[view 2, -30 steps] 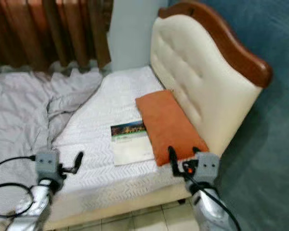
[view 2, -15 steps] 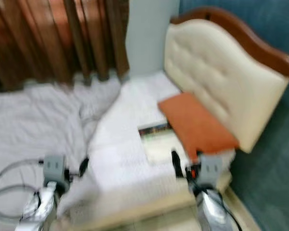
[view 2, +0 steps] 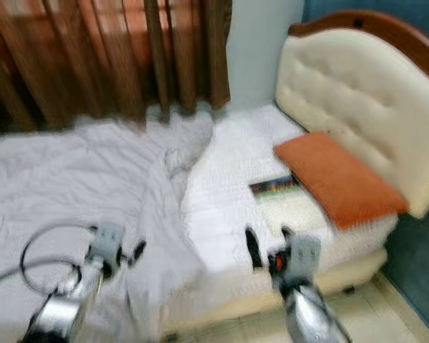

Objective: Clean up the room

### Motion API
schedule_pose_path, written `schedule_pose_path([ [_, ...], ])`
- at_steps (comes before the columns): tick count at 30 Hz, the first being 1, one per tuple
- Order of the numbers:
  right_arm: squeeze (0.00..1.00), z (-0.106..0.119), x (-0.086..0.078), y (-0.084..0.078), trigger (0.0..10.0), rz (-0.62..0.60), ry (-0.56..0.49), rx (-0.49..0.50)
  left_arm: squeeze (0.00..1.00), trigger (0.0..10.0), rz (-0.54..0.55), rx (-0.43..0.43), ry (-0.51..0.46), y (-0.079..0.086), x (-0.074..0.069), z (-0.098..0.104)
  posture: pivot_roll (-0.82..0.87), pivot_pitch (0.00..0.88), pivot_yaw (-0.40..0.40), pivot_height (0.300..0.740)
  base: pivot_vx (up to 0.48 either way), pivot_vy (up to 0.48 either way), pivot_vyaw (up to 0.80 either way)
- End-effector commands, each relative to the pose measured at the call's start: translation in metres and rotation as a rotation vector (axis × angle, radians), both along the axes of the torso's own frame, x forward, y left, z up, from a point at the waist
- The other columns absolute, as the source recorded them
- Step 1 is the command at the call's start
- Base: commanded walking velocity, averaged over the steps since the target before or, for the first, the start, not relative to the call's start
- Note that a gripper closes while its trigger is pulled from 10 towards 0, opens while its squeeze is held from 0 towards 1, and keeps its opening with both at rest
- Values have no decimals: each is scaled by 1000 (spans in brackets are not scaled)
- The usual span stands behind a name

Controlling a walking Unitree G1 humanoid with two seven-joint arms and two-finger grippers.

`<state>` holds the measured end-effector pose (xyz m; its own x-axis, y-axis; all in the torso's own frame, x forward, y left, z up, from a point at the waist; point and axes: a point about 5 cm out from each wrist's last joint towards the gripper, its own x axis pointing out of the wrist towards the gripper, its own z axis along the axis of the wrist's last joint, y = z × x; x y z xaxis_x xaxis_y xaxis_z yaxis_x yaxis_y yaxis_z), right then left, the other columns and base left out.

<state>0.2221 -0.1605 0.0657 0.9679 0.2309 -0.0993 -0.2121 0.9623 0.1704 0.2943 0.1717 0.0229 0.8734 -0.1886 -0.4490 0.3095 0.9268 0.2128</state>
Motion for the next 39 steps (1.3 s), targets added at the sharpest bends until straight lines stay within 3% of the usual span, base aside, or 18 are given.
schedule_pose_path([
  [1,0,5,-2,0,10000,31,-2,2,0,10000,-37,20,-13,-4,6,2,-113,117,37,740,0,0,0],
  [3,0,5,-9,0,10000,42,10,2,0,10000,-75,18,-30,-10,11,5,-135,136,43,740,0,0,0],
  [6,0,4,-17,0,10000,41,22,-8,0,10000,-160,-49,4,-25,12,3,-174,154,62,740,0,0,0],
  [7,0,4,-23,-1,10000,31,29,-5,0,10000,-225,-69,74,-36,10,-5,-183,160,65,740,0,0,0],
  [9,0,5,-28,-2,10000,18,38,1,0,10000,-250,-71,118,-41,9,-10,-188,168,71,740,0,0,0],
  [13,0,5,-41,0,10000,12,70,-1,0,10000,-224,-109,153,-50,14,-10,-225,207,72,740,0,0,0],
  [15,0,14,-57,3,10000,14,82,-2,0,10000,-201,-121,127,-57,23,-2,-286,310,68,740,0,0,0],
  [22,0,26,-98,11,10000,-15,164,20,0,10000,-191,-136,98,-76,36,13,-312,491,39,740,0,0,0],
  [26,0,27,-112,18,10000,-10,207,35,0,10000,-193,-178,111,-83,35,13,-315,516,42,740,0,0,0],
  [28,0,29,-122,24,10000,-5,238,44,0,10000,-216,-154,108,-86,35,13,-316,536,45,740,0,0,0],
  [29,0,30,-127,26,10000,-5,254,48,0,10000,-225,-95,87,-84,36,14,-315,542,51,740,0,0,0],
  [31,0,31,-128,26,10000,-6,258,48,0,10000,-226,-64,76,-83,37,14,-315,542,51,740,0,0,0],
  [32,0,31,-129,25,10000,-16,264,48,0,10000,-231,28,42,-78,39,15,-316,544,53,740,0,0,0],
  [36,0,32,-131,24,10000,-24,268,45,0,10000,-237,50,38,-76,39,16,-317,542,53,740,0,0,0],
  [39,0,33,-132,24,10000,-29,274,42,0,10000,-283,124,39,-77,36,11,-317,548,55,740,0,0,0],
])
